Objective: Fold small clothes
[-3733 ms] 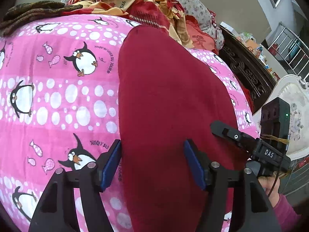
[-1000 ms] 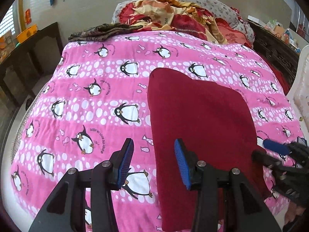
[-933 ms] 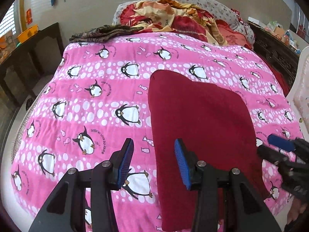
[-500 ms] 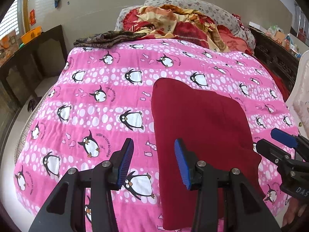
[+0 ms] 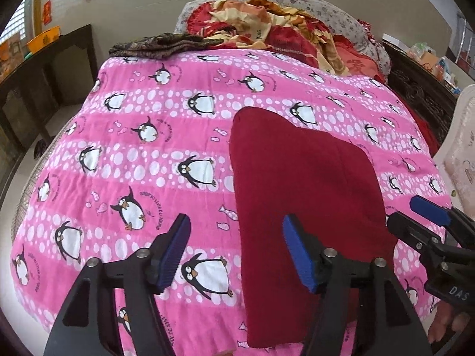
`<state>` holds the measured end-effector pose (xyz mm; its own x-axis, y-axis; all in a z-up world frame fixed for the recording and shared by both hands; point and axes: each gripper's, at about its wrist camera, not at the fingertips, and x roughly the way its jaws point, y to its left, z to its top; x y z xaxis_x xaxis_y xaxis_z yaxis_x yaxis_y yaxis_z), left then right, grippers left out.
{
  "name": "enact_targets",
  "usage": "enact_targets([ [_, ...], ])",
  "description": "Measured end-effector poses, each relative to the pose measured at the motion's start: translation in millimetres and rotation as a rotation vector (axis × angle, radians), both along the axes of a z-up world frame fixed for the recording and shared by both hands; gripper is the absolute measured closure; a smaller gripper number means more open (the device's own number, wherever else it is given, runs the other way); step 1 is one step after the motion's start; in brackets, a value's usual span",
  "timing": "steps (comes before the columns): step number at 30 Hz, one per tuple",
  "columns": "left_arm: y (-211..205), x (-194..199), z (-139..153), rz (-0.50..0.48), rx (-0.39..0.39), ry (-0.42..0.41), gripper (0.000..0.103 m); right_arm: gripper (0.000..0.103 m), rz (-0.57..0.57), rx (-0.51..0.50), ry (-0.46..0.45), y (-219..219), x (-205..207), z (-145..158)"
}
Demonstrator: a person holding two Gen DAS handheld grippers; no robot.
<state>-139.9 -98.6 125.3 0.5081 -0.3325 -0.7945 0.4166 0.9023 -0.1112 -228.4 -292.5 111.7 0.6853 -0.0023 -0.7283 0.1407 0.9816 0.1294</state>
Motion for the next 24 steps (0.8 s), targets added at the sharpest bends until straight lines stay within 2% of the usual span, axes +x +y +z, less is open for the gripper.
enact_targets([
  [4, -1, -1, 1, -0.009, 0.001, -0.005, 0.047, 0.029, 0.000, 0.006, 0.000, 0, 1, -1],
  [10, 1, 0, 2, 0.011, 0.020, -0.025, 0.047, 0.029, -0.007, 0.009, 0.002, -1, 1, -3],
  [16, 5, -1, 7, 0.045, 0.065, -0.080, 0.047, 0.029, -0.011, 0.013, 0.010, 0, 3, -8],
  [24, 12, 1, 8, 0.090, 0.095, -0.098, 0.047, 0.029, -0.008, 0.020, 0.007, 2, 5, -9],
])
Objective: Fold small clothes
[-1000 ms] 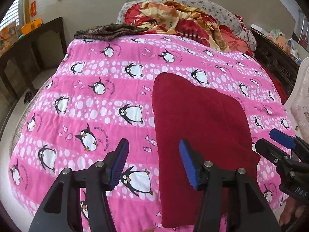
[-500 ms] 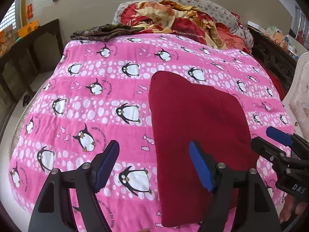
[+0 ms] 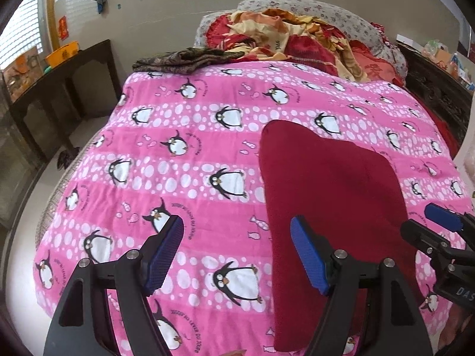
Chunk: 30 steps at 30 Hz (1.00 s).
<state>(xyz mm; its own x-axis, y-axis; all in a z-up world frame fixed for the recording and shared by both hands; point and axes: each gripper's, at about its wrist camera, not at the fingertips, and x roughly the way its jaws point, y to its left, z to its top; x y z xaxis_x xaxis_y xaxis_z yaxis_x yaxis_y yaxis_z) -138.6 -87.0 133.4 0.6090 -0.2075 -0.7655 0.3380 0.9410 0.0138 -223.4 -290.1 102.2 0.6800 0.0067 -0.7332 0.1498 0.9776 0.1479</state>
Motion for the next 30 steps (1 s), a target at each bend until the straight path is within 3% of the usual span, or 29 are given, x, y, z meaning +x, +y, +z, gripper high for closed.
enact_targets([
  [30, -5.6, 2.3, -6.7, 0.001, 0.016, 0.012, 0.047, 0.025, -0.007, 0.006, -0.005, 5.0, 8.8, -3.6],
])
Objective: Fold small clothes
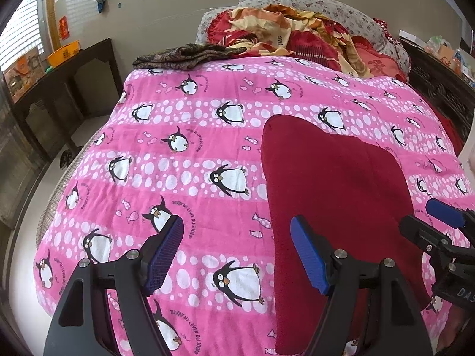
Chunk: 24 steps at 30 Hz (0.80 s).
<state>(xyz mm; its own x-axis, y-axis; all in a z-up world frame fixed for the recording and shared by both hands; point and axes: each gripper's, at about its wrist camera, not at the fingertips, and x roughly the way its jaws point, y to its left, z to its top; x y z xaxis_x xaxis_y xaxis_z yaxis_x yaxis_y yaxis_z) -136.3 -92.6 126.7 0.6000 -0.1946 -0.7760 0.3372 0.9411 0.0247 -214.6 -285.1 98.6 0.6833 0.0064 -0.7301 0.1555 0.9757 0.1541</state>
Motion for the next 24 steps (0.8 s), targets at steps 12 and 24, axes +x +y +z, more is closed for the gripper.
enact_targets([
  [12, -8, 0, -3, -0.011, 0.006, 0.002, 0.047, 0.025, -0.005, 0.007, 0.007, -3, 3, -3],
  [24, -13, -1, -4, -0.023, 0.016, 0.007, 0.047, 0.024, -0.013, 0.016, 0.019, -6, 4, -8],
])
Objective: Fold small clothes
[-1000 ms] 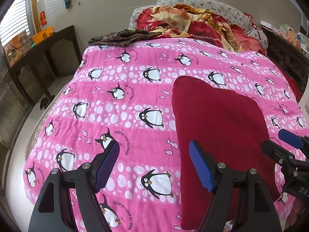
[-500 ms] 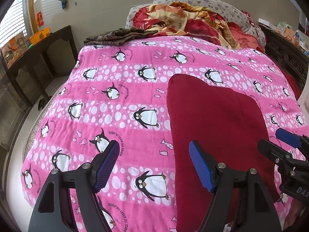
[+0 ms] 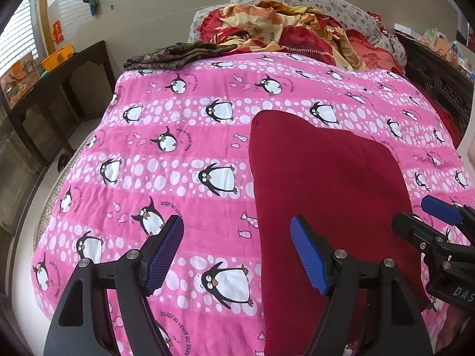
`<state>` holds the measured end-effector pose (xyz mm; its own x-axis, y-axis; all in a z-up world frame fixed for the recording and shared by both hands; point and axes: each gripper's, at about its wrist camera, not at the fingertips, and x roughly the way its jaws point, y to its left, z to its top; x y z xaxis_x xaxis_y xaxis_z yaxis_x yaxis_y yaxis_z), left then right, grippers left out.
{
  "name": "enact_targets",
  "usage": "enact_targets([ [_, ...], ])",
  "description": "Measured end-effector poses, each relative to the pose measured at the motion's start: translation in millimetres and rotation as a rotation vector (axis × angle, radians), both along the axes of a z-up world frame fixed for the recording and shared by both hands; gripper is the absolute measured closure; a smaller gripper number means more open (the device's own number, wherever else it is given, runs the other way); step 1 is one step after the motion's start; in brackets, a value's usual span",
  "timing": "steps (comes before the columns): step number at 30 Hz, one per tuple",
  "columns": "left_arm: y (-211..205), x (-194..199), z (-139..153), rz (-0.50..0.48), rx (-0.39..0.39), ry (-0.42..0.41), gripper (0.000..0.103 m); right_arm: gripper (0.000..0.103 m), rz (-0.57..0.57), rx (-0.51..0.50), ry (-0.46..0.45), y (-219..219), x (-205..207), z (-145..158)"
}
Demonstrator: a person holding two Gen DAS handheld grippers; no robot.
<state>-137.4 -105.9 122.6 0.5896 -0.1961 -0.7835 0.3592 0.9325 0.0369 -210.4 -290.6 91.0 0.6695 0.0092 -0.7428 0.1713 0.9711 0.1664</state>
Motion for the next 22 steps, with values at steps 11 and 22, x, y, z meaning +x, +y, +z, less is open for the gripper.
enact_targets([
  [11, -4.0, -0.1, 0.0, -0.013, 0.000, 0.002, 0.047, 0.024, -0.005, 0.001, 0.007, -1.1, 0.6, -1.1],
  [22, -0.4, 6.5, -1.7, -0.013, -0.037, 0.022, 0.047, 0.024, -0.017, -0.004, 0.019, -4.2, 0.5, -4.4],
])
